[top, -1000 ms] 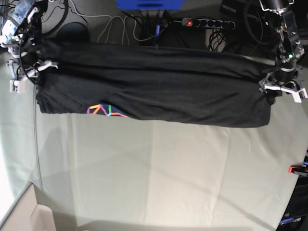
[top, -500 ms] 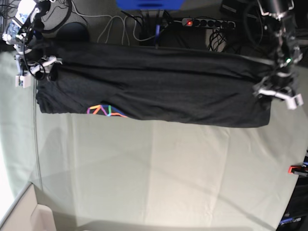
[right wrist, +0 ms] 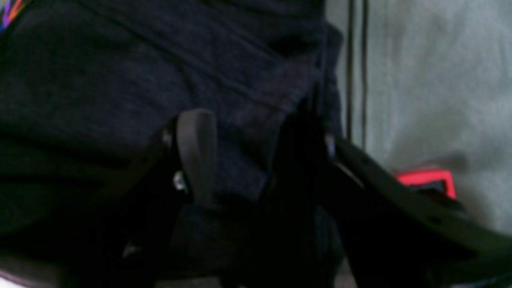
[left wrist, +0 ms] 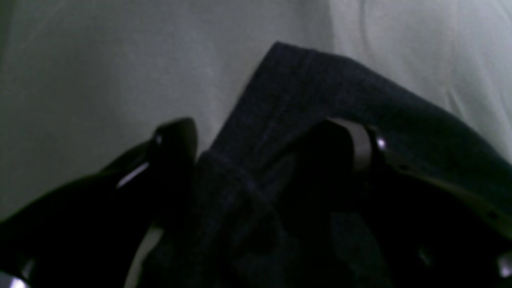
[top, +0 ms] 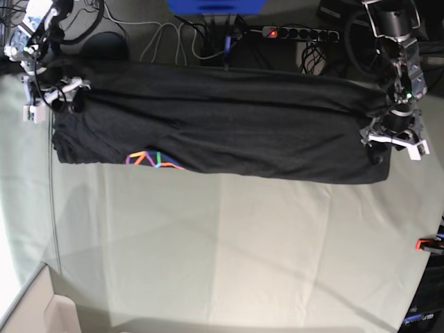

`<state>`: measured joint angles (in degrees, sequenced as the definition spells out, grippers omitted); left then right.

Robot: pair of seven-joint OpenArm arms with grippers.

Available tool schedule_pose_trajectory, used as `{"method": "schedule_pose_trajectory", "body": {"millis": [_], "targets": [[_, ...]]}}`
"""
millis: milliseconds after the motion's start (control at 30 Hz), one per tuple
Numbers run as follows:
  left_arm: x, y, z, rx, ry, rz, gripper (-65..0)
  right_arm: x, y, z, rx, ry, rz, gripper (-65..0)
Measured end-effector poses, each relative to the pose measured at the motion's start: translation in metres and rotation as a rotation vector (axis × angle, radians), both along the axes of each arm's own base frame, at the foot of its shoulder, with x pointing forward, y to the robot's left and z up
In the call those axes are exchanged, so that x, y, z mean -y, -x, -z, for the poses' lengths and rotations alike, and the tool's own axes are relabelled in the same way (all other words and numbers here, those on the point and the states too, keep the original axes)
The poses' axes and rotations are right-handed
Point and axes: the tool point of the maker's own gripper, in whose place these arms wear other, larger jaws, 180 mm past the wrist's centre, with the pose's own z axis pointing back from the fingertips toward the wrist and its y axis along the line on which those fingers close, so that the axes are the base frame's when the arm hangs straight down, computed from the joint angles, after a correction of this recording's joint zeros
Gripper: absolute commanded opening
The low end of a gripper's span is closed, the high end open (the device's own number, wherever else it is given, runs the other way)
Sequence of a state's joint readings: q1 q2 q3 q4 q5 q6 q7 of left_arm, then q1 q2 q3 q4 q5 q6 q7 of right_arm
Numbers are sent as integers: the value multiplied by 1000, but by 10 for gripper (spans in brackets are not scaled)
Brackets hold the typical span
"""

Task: Layout the t-shirt on the table in an organized manner, then fold the t-shirt properly
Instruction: 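Pull the folded strip straight with both grippers, then carry the strip end with the left gripper toward the right gripper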

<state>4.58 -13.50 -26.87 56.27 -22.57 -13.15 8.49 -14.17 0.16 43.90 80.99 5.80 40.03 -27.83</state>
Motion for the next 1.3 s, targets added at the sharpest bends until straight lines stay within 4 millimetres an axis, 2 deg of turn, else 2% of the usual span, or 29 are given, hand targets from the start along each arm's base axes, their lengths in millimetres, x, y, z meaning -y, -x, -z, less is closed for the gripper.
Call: {"method": "schedule_pose_trajectory", "body": {"millis": [67, 167, 267, 467, 600, 667, 800, 867, 967, 1100, 1167, 1300], "targets": [[0, 1, 0, -1, -1, -1, -247, 0, -3, -1, 7, 0, 0, -316], [-3, 4, 2, -11, -5, -9, -429, 0, -3, -1, 7, 0, 0, -316], [-4, 7, 4, -15, 0, -21, -638, 0, -2, -1, 6, -1, 0, -316], [1, 8, -3, -28, -9, 8, -650, 0, -3, -1, 6, 1, -1, -316], [23, 17, -18, -41, -14, 70, -649, -1, -3, -2, 8, 0, -1, -316], [38, 13, -31, -39, -1, 114, -649, -1, -3, -1, 8, -1, -1, -316], [49, -5, -78, 57, -41, 163, -649, -1, -3, -1, 9, -1, 0, -316], [60, -2, -88, 72, -45, 170, -649, -2, -3, -1, 9, -3, 0, -316], [87, 10, -96, 69, -14, 198, -649, -2, -3, -1, 7, -5, 1, -316], [127, 5, -119, 115, 43, 231, -649, -1, -3, -1, 9, -2, 2, -316], [161, 5, -119, 107, 88, 307, -649, -1, -3, -2, 11, -4, 2, -316], [232, 19, -101, 32, 117, 491, -649, -1, -4, -2, 11, -4, 1, -316]]}}
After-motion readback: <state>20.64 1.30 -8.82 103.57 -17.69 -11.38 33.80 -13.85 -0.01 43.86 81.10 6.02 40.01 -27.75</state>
